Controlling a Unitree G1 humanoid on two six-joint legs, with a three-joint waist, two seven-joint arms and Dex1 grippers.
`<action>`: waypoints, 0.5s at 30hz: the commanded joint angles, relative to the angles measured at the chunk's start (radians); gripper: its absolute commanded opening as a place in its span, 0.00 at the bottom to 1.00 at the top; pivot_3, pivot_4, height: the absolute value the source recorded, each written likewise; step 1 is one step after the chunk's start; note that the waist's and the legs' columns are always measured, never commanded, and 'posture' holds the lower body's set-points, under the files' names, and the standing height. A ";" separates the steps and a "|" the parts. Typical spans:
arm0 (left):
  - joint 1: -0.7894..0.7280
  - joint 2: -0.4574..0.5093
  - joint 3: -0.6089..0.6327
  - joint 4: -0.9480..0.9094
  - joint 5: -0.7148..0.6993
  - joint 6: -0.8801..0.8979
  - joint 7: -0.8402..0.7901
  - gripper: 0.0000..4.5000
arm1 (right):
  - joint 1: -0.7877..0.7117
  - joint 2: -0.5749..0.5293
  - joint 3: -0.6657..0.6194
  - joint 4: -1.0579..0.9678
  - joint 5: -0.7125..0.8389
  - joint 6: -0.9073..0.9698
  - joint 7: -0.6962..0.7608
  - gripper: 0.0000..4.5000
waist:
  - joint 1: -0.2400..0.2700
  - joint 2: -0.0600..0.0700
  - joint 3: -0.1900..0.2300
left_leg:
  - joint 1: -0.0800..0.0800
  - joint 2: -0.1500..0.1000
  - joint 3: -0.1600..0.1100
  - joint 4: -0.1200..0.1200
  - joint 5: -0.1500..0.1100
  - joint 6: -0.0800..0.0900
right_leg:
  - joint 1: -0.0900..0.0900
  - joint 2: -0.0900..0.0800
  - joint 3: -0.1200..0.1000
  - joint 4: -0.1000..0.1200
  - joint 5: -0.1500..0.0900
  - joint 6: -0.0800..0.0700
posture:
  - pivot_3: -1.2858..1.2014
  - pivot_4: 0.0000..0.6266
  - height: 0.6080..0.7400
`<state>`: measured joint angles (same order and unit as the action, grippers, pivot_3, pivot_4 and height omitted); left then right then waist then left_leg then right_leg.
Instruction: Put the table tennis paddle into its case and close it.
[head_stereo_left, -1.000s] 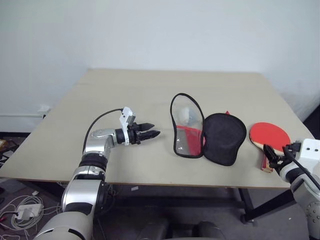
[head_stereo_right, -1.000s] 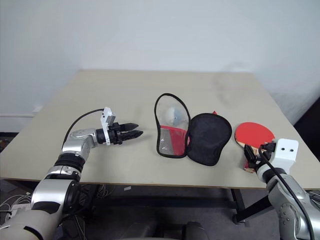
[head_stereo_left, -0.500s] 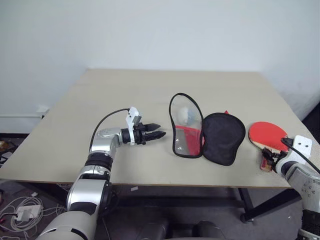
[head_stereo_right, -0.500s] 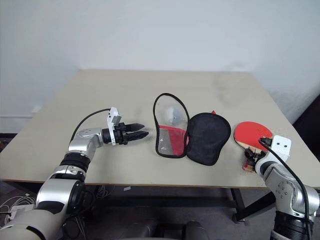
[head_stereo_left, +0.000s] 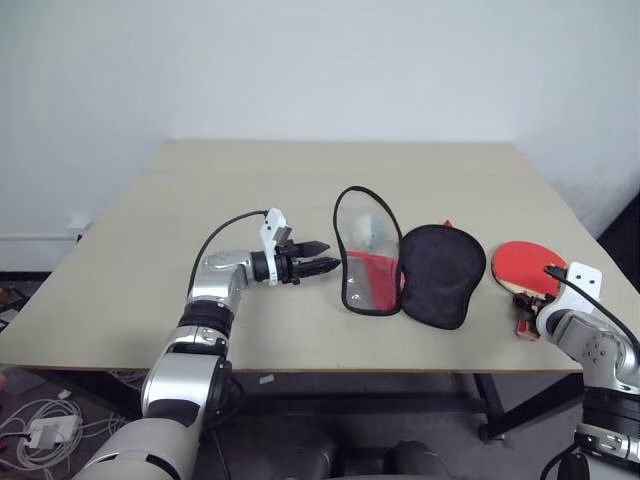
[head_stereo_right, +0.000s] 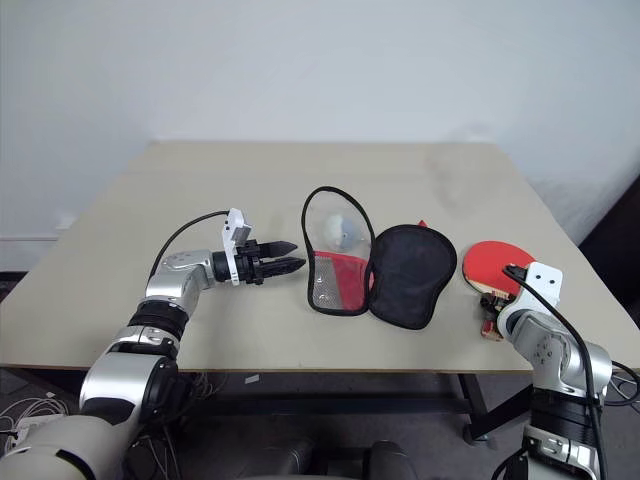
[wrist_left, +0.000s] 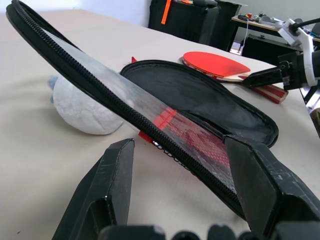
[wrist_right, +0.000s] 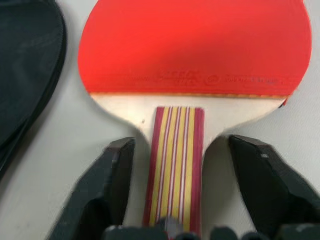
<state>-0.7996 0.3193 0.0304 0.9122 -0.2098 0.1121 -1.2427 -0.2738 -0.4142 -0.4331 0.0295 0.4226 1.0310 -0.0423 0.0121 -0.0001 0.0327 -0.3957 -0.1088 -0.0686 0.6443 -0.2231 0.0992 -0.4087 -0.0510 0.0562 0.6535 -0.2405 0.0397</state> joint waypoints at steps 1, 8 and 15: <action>-0.029 0.004 0.009 -0.024 -0.010 -0.015 0.004 0.66 | -0.018 0.005 -0.013 0.016 -0.028 0.008 -0.024 0.40 | 0.000 -0.001 -0.001 | 0.000 0.000 0.000 0.000 0.000 0.000 | 0.000 0.000 0.000 0.000 0.000 0.000 | 0.52 0.00 1.00; -0.031 0.007 0.008 -0.017 -0.007 -0.016 0.004 0.66 | -0.038 0.024 -0.056 -0.026 -0.030 -0.005 -0.061 0.29 | 0.000 -0.003 -0.001 | 0.001 -0.001 0.000 0.002 0.000 0.001 | 0.002 0.000 -0.001 -0.001 0.001 0.001 | 0.52 0.00 1.00; -0.033 0.006 0.003 -0.011 -0.004 -0.010 -0.002 0.66 | -0.179 0.097 -0.093 -0.176 0.017 0.082 -0.148 0.29 | -0.008 0.002 0.000 | -0.001 -0.001 0.003 0.000 0.000 0.000 | -0.002 0.000 0.002 0.003 0.001 0.001 | 0.52 0.00 1.00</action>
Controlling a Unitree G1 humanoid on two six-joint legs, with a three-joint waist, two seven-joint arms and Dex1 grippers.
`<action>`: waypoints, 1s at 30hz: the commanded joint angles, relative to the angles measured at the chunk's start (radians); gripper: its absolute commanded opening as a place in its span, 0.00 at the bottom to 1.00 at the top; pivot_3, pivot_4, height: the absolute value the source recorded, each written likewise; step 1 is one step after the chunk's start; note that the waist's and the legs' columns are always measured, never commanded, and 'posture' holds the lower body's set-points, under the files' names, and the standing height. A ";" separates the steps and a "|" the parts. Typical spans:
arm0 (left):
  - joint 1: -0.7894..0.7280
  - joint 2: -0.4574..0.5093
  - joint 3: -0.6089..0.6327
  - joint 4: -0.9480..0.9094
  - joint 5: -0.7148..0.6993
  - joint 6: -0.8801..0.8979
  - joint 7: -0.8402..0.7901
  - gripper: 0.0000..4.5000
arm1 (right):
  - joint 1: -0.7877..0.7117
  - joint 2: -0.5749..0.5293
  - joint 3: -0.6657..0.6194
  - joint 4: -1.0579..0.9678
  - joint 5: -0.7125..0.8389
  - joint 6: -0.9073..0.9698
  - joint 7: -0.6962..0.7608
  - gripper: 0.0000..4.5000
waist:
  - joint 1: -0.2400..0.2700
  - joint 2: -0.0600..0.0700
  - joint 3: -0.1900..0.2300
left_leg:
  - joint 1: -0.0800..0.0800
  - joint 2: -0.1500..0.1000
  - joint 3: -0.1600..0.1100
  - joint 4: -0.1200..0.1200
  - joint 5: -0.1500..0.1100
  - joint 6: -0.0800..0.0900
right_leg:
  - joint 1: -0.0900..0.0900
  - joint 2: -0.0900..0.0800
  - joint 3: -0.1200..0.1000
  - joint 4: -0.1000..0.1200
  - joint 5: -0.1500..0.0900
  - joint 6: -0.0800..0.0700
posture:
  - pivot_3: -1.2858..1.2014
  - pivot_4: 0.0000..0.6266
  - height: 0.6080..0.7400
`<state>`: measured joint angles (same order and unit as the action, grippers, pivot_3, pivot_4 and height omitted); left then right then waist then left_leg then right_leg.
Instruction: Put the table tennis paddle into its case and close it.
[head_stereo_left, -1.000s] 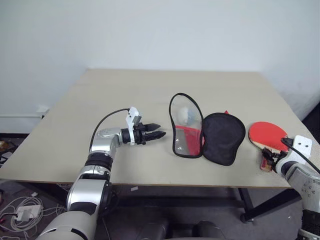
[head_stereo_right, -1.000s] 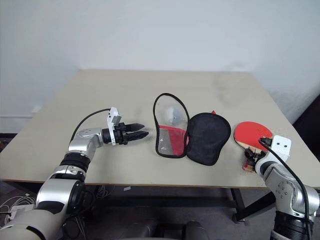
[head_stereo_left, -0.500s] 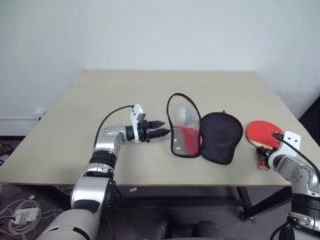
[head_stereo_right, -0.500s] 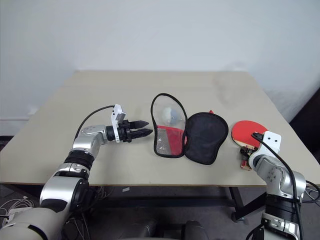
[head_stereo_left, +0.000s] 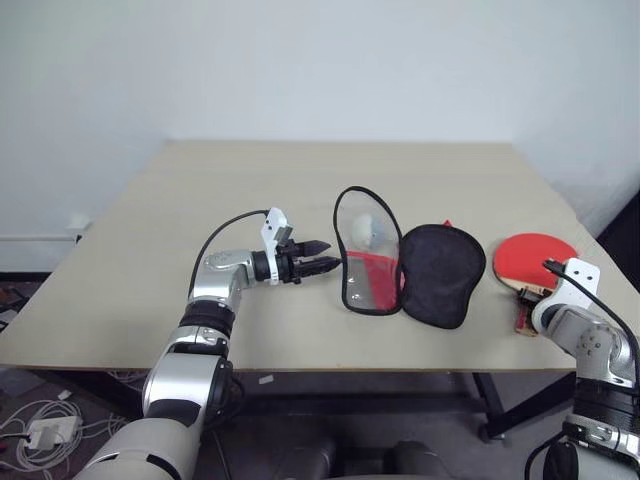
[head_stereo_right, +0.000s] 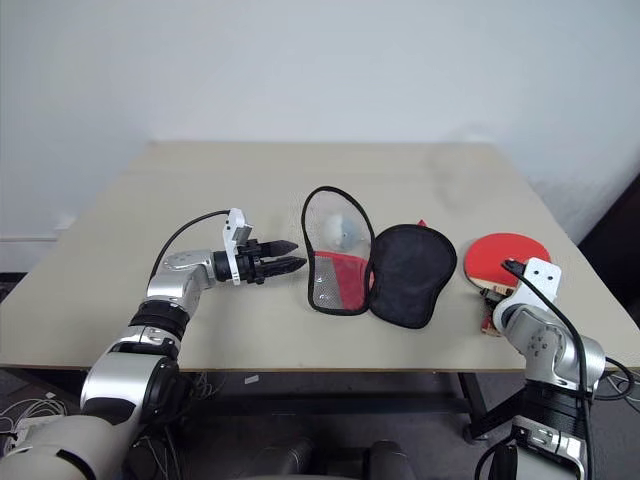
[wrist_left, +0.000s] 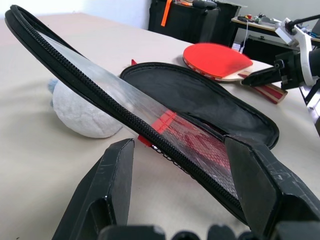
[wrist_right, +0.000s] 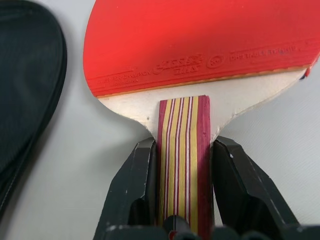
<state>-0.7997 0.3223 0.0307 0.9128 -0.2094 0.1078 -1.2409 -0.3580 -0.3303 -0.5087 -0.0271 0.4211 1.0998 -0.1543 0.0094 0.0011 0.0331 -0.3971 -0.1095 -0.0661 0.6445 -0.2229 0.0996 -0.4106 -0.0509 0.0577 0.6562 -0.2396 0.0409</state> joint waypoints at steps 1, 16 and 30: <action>-0.035 0.001 0.002 -0.008 -0.004 -0.007 -0.003 0.66 | -0.128 0.039 -0.013 -0.134 0.023 0.028 -0.051 0.29 | -0.009 0.001 0.000 | 0.000 0.000 0.000 -0.001 0.000 0.000 | 0.000 0.000 0.001 0.001 0.000 0.000 | 0.52 0.00 1.00; -0.025 -0.022 -0.005 -0.018 -0.004 0.000 -0.002 0.66 | -0.246 0.415 0.098 -0.043 -0.030 -0.013 -0.157 0.29 | -0.008 0.001 0.000 | 0.001 -0.004 -0.002 -0.002 0.001 0.000 | -0.002 0.000 -0.002 0.001 0.001 -0.001 | 0.52 0.00 1.00; -0.023 -0.028 -0.003 -0.022 -0.006 0.002 0.006 0.66 | -0.182 0.440 0.104 0.041 -0.064 -0.065 -0.155 0.29 | -0.016 0.002 0.000 | 0.002 -0.003 -0.003 -0.006 0.003 -0.004 | -0.004 0.001 -0.002 0.002 0.001 -0.002 | 0.52 0.00 1.00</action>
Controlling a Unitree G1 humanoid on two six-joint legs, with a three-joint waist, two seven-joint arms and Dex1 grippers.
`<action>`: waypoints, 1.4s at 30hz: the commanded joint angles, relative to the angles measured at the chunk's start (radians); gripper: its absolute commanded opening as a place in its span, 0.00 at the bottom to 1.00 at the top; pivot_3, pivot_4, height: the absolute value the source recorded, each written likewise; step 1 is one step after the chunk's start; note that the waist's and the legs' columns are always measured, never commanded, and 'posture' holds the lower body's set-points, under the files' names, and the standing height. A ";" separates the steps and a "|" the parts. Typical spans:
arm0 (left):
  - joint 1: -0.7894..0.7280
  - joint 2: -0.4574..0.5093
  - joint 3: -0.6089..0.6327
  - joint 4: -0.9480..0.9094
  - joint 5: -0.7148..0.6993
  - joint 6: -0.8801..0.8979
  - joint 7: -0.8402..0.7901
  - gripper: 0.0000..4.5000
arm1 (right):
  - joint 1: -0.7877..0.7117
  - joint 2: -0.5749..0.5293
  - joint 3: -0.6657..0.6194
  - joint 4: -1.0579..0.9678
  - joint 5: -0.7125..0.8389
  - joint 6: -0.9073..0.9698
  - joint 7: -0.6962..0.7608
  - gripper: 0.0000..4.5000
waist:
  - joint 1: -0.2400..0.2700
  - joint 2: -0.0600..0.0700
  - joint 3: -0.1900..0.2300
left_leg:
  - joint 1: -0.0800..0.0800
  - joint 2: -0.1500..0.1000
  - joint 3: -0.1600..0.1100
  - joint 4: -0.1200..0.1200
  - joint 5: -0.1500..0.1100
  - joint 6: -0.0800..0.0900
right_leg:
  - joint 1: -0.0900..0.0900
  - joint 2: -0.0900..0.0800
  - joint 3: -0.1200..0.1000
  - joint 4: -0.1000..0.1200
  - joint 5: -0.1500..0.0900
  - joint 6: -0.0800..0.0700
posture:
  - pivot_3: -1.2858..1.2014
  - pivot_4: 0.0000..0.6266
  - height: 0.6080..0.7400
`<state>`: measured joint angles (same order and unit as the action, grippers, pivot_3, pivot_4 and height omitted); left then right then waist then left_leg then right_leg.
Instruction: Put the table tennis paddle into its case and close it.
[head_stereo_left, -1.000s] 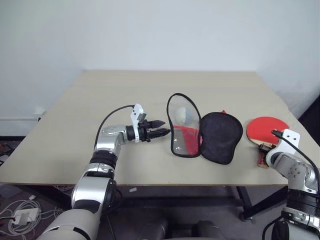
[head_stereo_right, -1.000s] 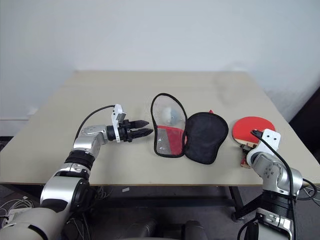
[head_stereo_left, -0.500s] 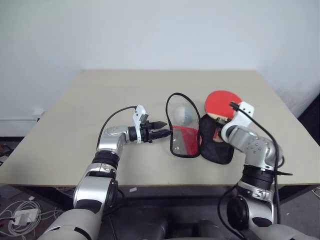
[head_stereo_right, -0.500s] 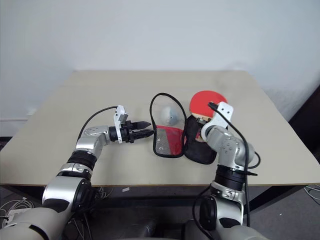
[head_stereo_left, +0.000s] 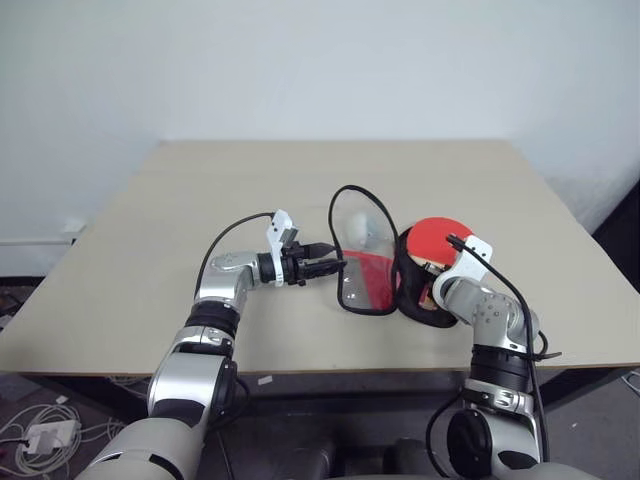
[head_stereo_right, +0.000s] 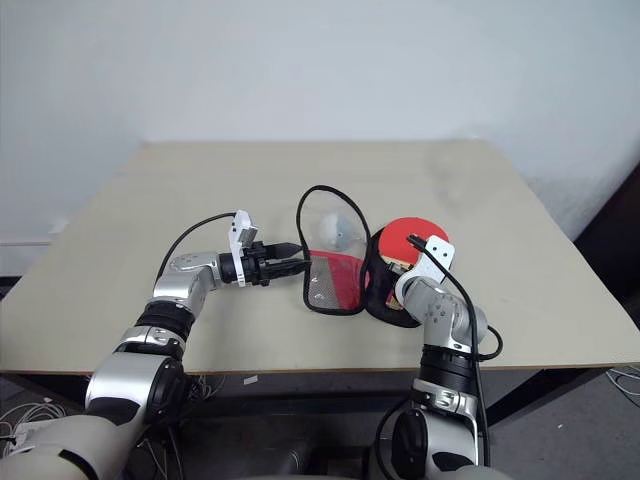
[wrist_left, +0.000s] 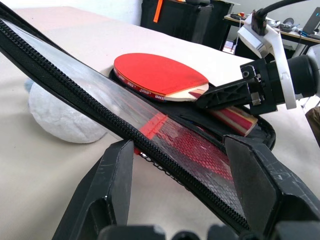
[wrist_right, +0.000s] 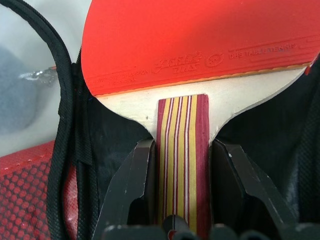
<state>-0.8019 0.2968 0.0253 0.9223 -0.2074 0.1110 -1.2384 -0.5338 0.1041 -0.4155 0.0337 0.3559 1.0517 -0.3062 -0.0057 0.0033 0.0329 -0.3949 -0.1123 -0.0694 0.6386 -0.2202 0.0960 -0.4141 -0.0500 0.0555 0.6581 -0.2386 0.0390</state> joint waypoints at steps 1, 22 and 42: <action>-0.021 -0.003 0.002 -0.031 -0.008 -0.002 0.003 0.66 | -0.004 0.008 0.013 -0.024 0.000 -0.013 -0.003 0.29 | -0.004 0.000 0.000 | 0.000 0.000 0.000 0.000 0.000 0.000 | 0.000 0.000 0.000 0.000 0.000 0.000 | 0.52 0.00 1.00; -0.034 -0.015 -0.005 0.002 0.002 -0.010 0.003 0.66 | 0.055 0.077 0.023 -0.181 -0.008 0.106 -0.033 0.29 | -0.016 0.000 0.000 | 0.000 0.000 -0.001 0.000 0.000 0.000 | 0.001 0.000 -0.001 0.000 0.000 0.000 | 0.52 0.00 1.00; -0.031 -0.004 0.003 -0.005 -0.002 -0.008 0.008 0.66 | 0.028 0.066 0.081 -0.095 -0.005 0.065 0.018 0.96 | -0.017 0.000 -0.001 | 0.001 0.000 -0.002 0.000 0.000 0.000 | 0.002 0.000 -0.002 0.000 0.000 0.000 | 0.52 0.00 1.00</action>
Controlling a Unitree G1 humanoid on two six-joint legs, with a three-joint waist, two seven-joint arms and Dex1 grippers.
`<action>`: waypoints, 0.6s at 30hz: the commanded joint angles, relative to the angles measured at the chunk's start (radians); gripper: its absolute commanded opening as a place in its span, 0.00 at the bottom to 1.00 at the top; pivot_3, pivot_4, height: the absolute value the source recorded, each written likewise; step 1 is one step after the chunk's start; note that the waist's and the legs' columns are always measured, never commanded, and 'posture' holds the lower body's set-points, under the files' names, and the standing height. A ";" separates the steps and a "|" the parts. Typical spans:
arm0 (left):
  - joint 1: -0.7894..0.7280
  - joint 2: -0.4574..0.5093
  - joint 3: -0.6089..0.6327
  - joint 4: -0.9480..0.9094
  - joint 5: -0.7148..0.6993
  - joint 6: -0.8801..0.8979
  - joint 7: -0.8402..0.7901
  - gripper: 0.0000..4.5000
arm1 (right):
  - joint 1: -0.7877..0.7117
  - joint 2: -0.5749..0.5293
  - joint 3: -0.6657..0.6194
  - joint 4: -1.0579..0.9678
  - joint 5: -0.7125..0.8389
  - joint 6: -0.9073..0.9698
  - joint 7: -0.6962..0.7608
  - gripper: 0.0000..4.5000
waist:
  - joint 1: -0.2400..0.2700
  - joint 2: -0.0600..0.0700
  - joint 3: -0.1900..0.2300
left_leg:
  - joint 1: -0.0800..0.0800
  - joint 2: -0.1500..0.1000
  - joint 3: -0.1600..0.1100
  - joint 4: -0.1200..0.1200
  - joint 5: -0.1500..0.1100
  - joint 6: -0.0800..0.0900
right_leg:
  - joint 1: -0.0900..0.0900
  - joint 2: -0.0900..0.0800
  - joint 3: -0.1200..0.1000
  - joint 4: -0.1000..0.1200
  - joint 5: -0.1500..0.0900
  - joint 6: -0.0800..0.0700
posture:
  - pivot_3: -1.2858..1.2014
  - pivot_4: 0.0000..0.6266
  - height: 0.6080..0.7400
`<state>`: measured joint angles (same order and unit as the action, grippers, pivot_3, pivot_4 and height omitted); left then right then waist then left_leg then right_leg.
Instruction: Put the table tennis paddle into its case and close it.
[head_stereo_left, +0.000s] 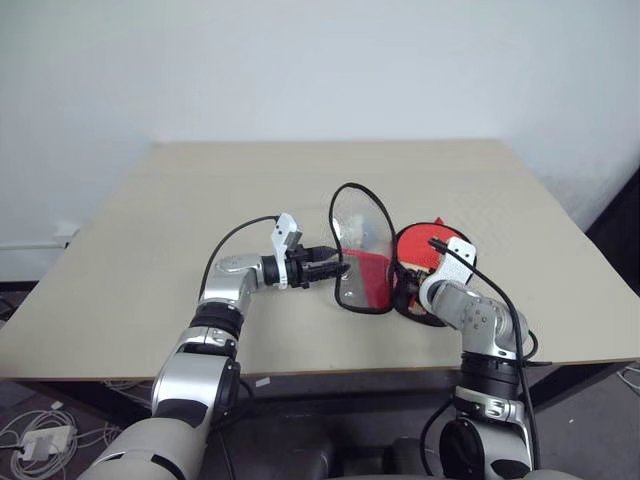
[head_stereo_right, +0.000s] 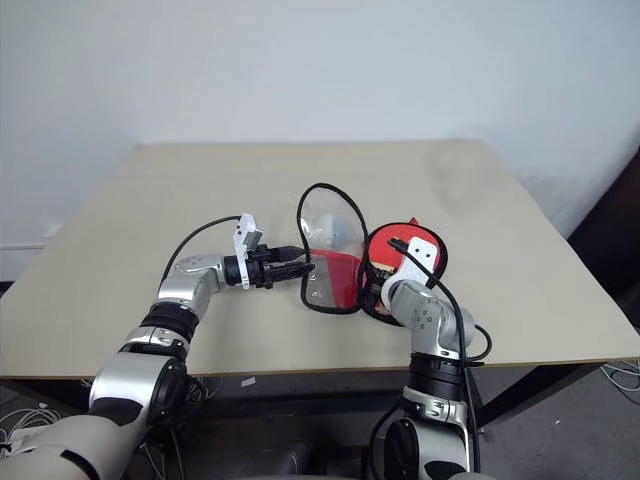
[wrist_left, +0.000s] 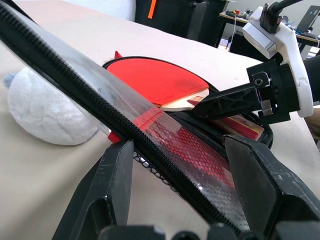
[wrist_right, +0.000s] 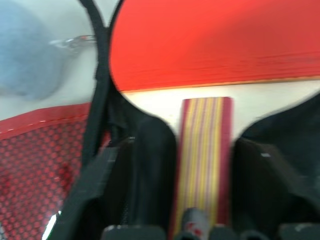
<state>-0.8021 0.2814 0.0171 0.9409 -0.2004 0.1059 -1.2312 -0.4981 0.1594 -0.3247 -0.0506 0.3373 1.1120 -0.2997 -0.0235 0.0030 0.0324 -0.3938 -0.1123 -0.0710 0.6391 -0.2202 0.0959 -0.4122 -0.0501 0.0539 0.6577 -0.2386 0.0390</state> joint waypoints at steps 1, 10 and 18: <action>-0.042 0.007 0.020 -0.023 -0.021 0.011 0.003 0.66 | -0.002 0.003 -0.009 -0.037 0.021 0.002 0.021 0.99 | 0.001 0.000 0.000 | 0.000 0.000 0.000 0.000 0.000 0.000 | 0.000 0.000 0.000 0.000 0.000 0.000 | 0.52 0.00 1.00; -0.122 -0.064 0.026 -0.040 -0.055 0.077 -0.016 0.66 | -0.148 -0.057 -0.315 -0.348 0.292 -0.222 0.025 0.99 | 0.001 0.002 0.001 | -0.002 -0.001 -0.002 0.001 0.000 0.000 | 0.000 -0.001 -0.002 -0.001 0.000 0.000 | 0.52 0.00 1.00; -0.147 -0.216 -0.038 -0.055 -0.043 0.105 -0.040 0.66 | -0.157 -0.232 -0.410 -0.344 0.386 -0.321 0.007 0.99 | 0.001 0.002 0.001 | -0.001 0.000 -0.004 0.000 0.000 0.000 | 0.002 -0.002 -0.004 -0.002 0.000 0.000 | 0.52 0.00 1.00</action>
<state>-0.9067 0.0823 -0.0115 0.9126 -0.2389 0.2144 -1.2742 -0.6585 -0.0708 -0.7377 -0.4034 0.6976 0.8058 -0.2831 -0.0224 0.0048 0.0332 -0.3948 -0.1128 -0.0748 0.6393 -0.2202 0.0962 -0.4091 -0.0519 0.0506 0.6557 -0.2388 0.0392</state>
